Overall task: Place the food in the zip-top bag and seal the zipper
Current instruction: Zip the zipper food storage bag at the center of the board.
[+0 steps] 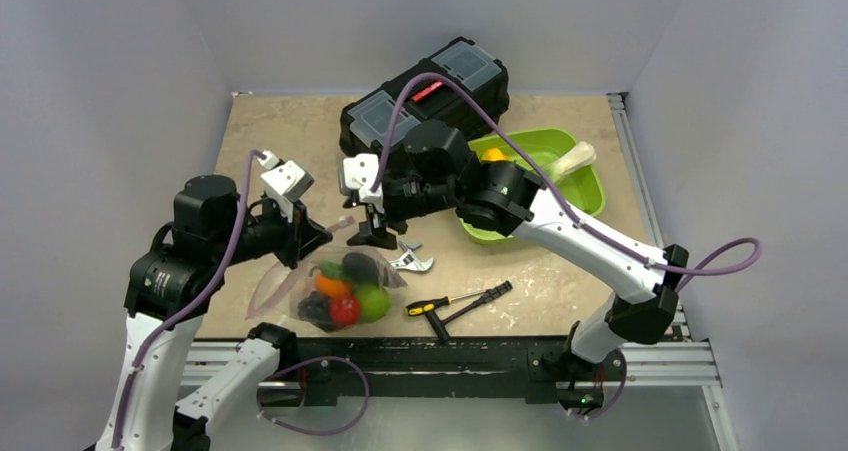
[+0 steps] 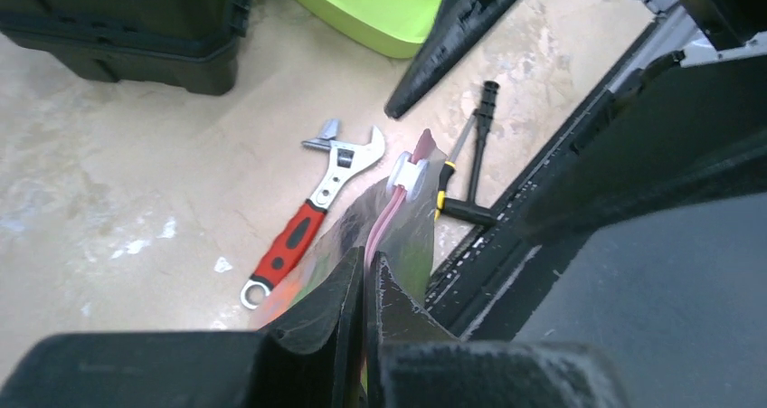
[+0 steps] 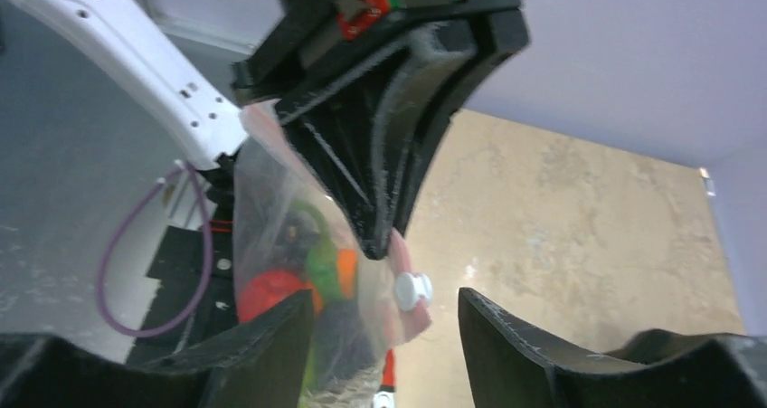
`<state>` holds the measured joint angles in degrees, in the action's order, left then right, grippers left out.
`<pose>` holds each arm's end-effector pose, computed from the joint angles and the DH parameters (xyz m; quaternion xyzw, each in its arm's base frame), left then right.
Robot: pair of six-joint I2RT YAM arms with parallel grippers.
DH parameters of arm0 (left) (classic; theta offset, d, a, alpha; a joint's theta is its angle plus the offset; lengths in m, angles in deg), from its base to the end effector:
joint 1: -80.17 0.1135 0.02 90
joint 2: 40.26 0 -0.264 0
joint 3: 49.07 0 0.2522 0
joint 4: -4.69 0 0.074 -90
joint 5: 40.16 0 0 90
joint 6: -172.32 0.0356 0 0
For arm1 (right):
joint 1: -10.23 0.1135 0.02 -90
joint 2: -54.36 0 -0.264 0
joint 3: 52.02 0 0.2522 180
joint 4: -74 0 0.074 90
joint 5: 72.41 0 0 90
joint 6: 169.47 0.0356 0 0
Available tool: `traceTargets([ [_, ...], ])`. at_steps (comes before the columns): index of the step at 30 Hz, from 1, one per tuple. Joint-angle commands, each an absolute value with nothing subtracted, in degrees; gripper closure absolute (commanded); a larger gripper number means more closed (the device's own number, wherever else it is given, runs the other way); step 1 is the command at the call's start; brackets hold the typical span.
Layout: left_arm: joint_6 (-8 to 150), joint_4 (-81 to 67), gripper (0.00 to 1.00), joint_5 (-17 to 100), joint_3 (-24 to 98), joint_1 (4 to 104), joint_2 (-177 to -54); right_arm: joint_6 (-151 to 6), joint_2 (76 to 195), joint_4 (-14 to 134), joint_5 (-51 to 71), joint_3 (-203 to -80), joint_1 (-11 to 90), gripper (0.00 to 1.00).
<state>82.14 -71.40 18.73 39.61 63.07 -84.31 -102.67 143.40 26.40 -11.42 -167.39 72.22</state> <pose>0.0891 -0.0466 0.4197 0.2533 0.8119 -0.3020 0.4305 0.1442 0.3079 0.4512 -0.6449 0.4926 0.3765 0.4468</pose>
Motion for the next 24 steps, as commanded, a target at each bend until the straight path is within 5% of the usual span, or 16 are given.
traceTargets([
  [1,86.7,-71.9,1.0,26.2,45.7,62.3,-85.3,-112.1,147.5,18.0,-7.5,-175.8,71.8,0.43],
  [24,88.1,-71.9,1.0,24.8,43.9,59.8,-91.3,-120.1,151.1,13.7,-5.3,-181.8,73.5,0.73],
])
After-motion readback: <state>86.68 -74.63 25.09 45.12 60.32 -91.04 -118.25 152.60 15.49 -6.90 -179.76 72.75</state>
